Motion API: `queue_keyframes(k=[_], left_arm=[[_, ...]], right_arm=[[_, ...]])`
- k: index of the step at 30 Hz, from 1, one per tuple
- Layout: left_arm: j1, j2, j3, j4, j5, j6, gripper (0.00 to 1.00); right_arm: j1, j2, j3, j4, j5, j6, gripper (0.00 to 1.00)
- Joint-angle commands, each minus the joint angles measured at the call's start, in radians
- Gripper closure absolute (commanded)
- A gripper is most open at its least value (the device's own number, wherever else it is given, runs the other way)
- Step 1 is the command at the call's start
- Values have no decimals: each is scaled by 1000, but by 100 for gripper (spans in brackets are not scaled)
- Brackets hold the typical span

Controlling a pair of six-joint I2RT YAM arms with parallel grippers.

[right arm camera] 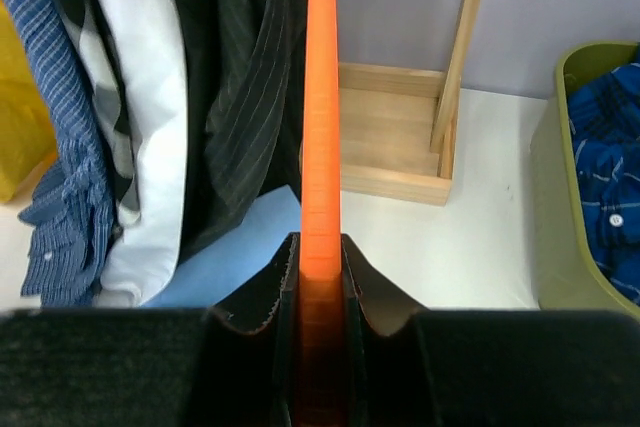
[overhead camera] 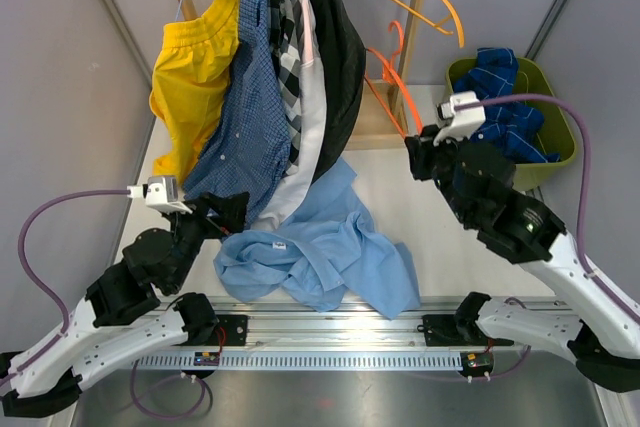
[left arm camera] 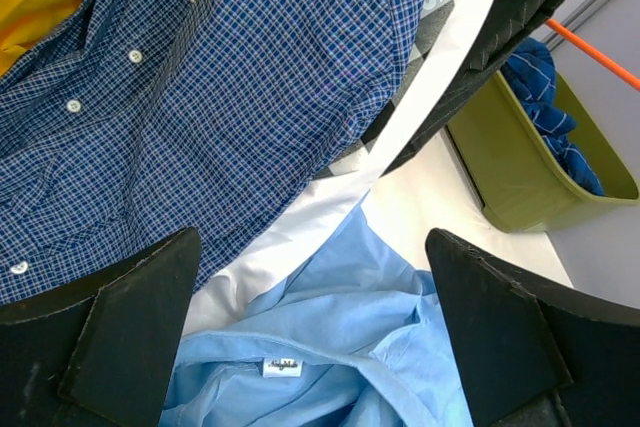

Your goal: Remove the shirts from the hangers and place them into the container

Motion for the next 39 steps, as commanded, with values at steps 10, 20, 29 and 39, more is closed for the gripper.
queue_keyframes(k=[10,20,29,39], left_arm=[[0,-55,-23,87,46,-9,1],[0,-55,-26,93,46,-11,1],[0,-63,-15,75,32,-6,1],[0,-58,-14,70,31,-14,1]], right_arm=[[-439,381,332,194,-597,28,100],[-524,685,824,102,-730,-20,100],[-599,935,1133,-7,-785,25,100],[-610,917,982,36,-776,37,100]])
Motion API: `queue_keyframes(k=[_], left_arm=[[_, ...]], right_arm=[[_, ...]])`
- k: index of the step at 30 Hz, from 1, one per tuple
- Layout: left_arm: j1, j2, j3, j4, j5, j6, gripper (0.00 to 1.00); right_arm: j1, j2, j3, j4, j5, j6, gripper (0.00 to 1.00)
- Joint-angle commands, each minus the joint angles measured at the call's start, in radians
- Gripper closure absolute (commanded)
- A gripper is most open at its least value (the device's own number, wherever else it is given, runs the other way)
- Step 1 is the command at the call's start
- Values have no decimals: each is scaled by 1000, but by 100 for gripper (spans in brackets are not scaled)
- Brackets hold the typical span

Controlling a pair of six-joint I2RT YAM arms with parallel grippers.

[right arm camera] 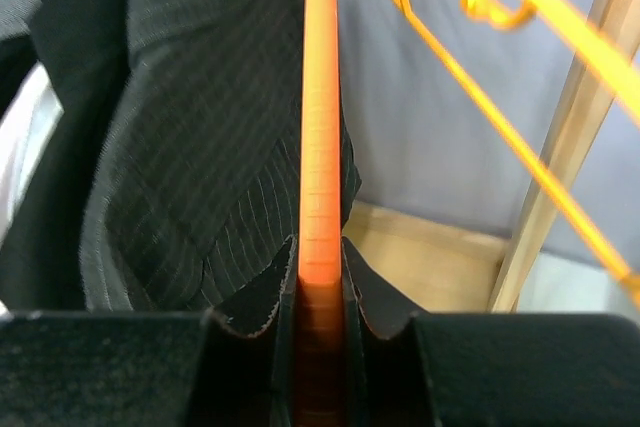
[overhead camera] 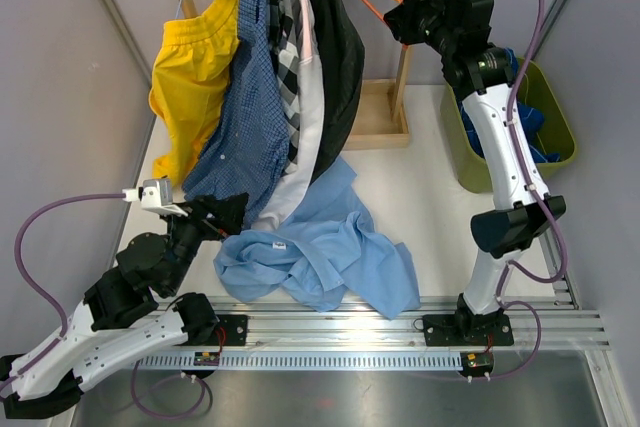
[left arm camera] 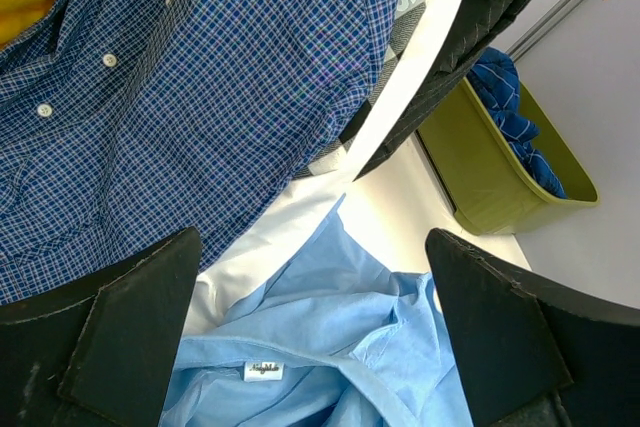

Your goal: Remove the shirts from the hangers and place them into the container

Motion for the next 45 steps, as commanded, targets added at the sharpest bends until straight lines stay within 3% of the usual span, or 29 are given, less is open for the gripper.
queue_keyframes(k=[1,6,15,16,19,20,21,26,30,34,37,45], left_arm=[[0,-6,12,34,-3,-12,1],[0,3,9,37,2,-14,1],[0,20,10,41,0,-17,1],[0,20,9,40,0,-15,1],[0,23,12,35,-1,-14,1],[0,25,12,37,-3,-14,1],[0,25,13,38,-3,-15,1],[0,31,15,37,-1,-15,1],[0,37,10,37,6,-18,1],[1,59,9,41,19,-17,1],[0,89,19,40,26,-14,1],[0,134,41,64,29,-4,1]], right_arm=[[-10,-71,-117,64,-1,23,100],[-10,-151,-260,118,20,23,100],[-10,-148,-289,127,28,11,100],[-10,-148,-292,129,30,11,95],[-10,-155,-296,135,34,4,37],[-10,-169,-303,138,34,2,8],[-10,-178,-321,144,36,2,1],[-9,-366,-505,225,53,28,1],[10,-611,-860,300,69,65,1],[88,-812,-1124,264,85,88,0],[213,-927,-1319,222,135,135,1],[527,-861,-1692,352,169,339,1]])
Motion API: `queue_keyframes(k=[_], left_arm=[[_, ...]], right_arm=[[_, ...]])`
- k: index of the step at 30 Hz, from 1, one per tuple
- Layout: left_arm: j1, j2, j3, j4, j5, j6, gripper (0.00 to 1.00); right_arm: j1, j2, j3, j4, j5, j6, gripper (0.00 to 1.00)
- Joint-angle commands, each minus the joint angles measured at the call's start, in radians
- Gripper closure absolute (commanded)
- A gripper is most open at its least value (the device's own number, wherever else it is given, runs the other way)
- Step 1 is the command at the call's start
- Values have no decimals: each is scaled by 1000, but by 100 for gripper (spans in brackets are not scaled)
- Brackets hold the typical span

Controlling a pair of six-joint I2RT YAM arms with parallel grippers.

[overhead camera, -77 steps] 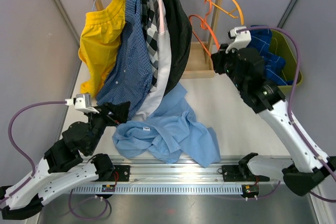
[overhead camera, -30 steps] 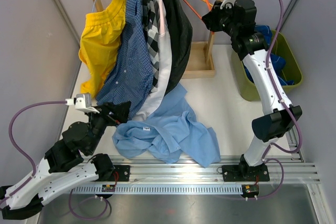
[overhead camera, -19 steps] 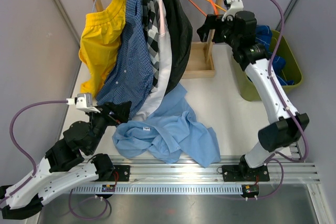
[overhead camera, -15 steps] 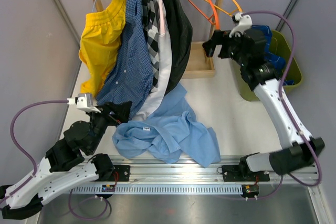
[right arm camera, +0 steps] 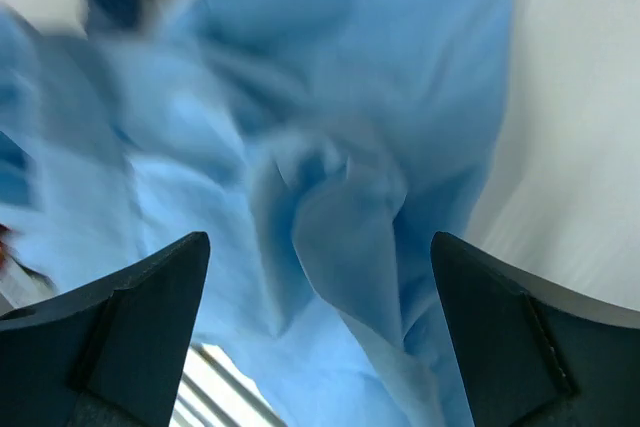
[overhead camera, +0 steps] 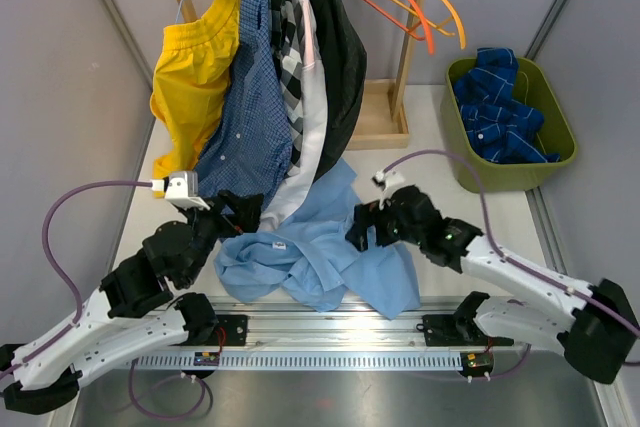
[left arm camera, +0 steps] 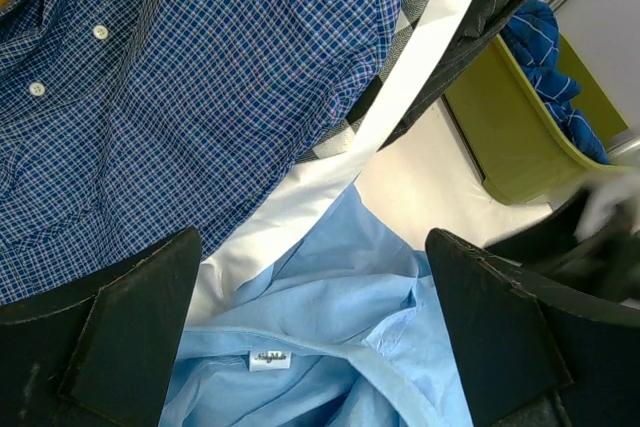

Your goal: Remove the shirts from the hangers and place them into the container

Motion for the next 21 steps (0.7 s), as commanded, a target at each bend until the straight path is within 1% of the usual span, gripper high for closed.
queue_keyframes(k=[1,3,4,5,12,13,15,16,18,20,21], left_arm=[[0,17,46,63,10,2,1],[0,20,50,56,7,2,1],[0,23,53,56,7,1,1],[0,24,53,53,6,1,1],[0,14,52,43,-5,-5,1],[0,14,50,44,-6,-4,1],[0,12,49,38,-8,-5,1],[0,11,47,40,-10,-9,1],[0,9,46,33,-11,-10,1],[0,1,41,30,-14,-13,1],[0,-3,38,32,-16,-15,1]], right_arm=[[83,66,-88,108,36,144,1],[117,112,-123,183,36,169,0],[126,163,-134,211,38,189,1],[129,190,-146,271,35,198,1],[154,439,-168,458,12,247,1],[157,488,-163,474,7,251,3],[157,531,-162,529,2,255,6],[157,571,-159,540,4,258,12],[157,605,-154,576,2,266,19],[157,646,-149,602,2,272,33],[157,657,-146,601,11,275,45]])
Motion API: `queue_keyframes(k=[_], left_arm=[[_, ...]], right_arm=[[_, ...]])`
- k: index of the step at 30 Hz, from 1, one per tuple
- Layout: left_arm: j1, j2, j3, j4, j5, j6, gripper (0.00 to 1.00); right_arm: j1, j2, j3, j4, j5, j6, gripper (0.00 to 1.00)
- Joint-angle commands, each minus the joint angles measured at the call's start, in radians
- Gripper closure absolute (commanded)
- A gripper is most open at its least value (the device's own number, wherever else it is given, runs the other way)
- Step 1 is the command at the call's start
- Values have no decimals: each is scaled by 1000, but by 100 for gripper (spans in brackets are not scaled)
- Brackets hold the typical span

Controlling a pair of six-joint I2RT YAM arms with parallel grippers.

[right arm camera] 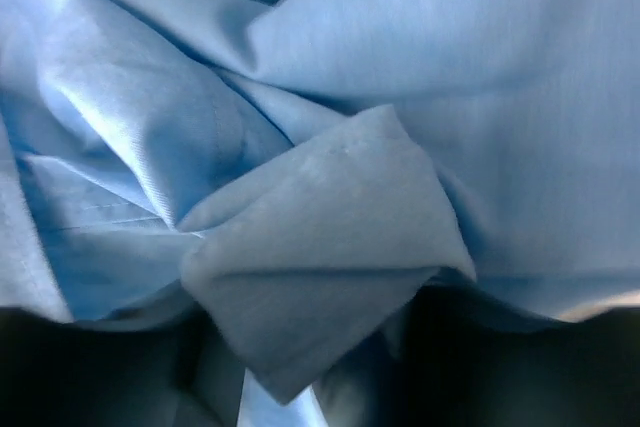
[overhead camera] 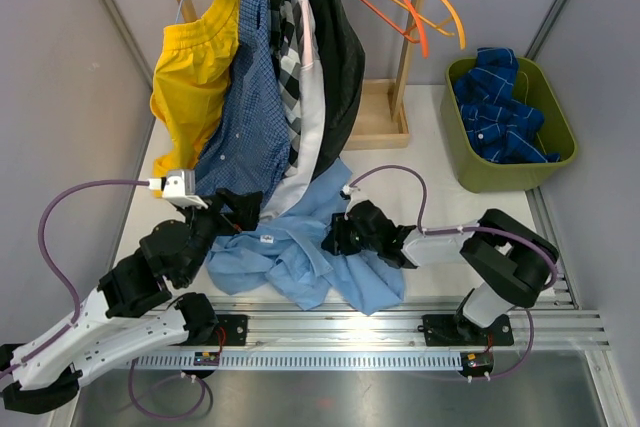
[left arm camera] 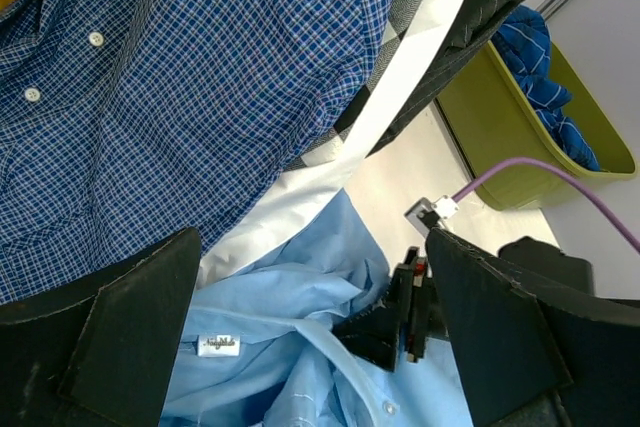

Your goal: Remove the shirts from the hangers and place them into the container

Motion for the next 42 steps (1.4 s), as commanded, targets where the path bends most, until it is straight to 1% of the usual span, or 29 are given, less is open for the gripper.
queue_keyframes(k=[1,2,3,5,6,7,8,9,10,11,12,13,14,15,16,18,19,22,23,24,25,26,29,30,32,33,37,41,42], left_arm=[[0,-20,16,22,-18,-14,1],[0,-25,14,20,-19,-19,1],[0,-28,13,19,-20,-22,1],[0,-35,10,10,-24,-27,1],[0,-38,10,7,-26,-28,1],[0,-41,7,4,-29,-30,1],[1,-43,8,0,-29,-31,1],[0,-46,7,-1,-30,-31,1],[0,-46,8,-3,-30,-31,1],[0,-48,5,-4,-32,-33,1],[0,-48,7,-3,-32,-33,1],[0,-48,7,-3,-32,-33,1],[1,-48,4,-3,-33,-34,1],[0,-48,2,-1,-32,-34,1],[1,-48,-1,7,-27,-33,1],[0,-46,-10,19,-23,-31,1],[0,-43,-13,22,-21,-30,1],[0,-34,-15,40,-15,-30,1],[0,-29,-16,42,-15,-30,1],[0,-26,-16,43,-12,-30,1],[0,-26,-16,46,-12,-30,1],[0,-23,-16,48,-10,-30,1],[0,-25,-13,42,-12,-34,1],[0,-25,-12,36,-15,-37,1],[0,-32,-10,28,-16,-43,1],[0,-35,-13,24,-18,-45,1],[0,-43,-18,20,-21,-51,1],[0,-40,-23,28,-20,-50,1],[0,-41,-23,28,-20,-50,1]], right_arm=[[10,81,-5,-5,27,35,78],[10,80,-4,-14,40,39,90],[10,75,-5,-28,74,40,100],[10,28,-5,-89,117,39,100],[10,3,-1,-121,169,34,100],[10,-61,1,-199,203,26,100],[10,-100,12,-246,287,25,100],[10,-141,18,-293,330,16,100],[11,-233,24,-409,382,7,100],[10,-281,41,-463,437,0,100],[11,-333,50,-517,558,-4,100],[5,-436,62,-625,615,-20,100],[1,-488,88,-671,692,-33,100],[-5,-537,101,-706,712,-53,100],[-13,-624,114,-761,725,-96,100],[-27,-696,160,-807,751,-128,100],[-28,-744,176,-826,745,-168,100],[-28,-775,231,-823,668,-234,100],[-27,-770,246,-806,586,-251,100],[-27,-760,248,-789,540,-260,100],[-27,-731,248,-736,474,-291,100],[-25,-712,239,-700,349,-305,100],[-27,-611,228,-573,140,-307,100],[-25,-547,230,-550,108,-302,100],[-16,-476,249,-502,56,-297,100],[-7,-415,256,-489,51,-297,100],[30,-293,297,-420,50,-302,100],[67,-188,337,-364,-1,-296,100],[73,-146,346,-320,-8,-293,100]])
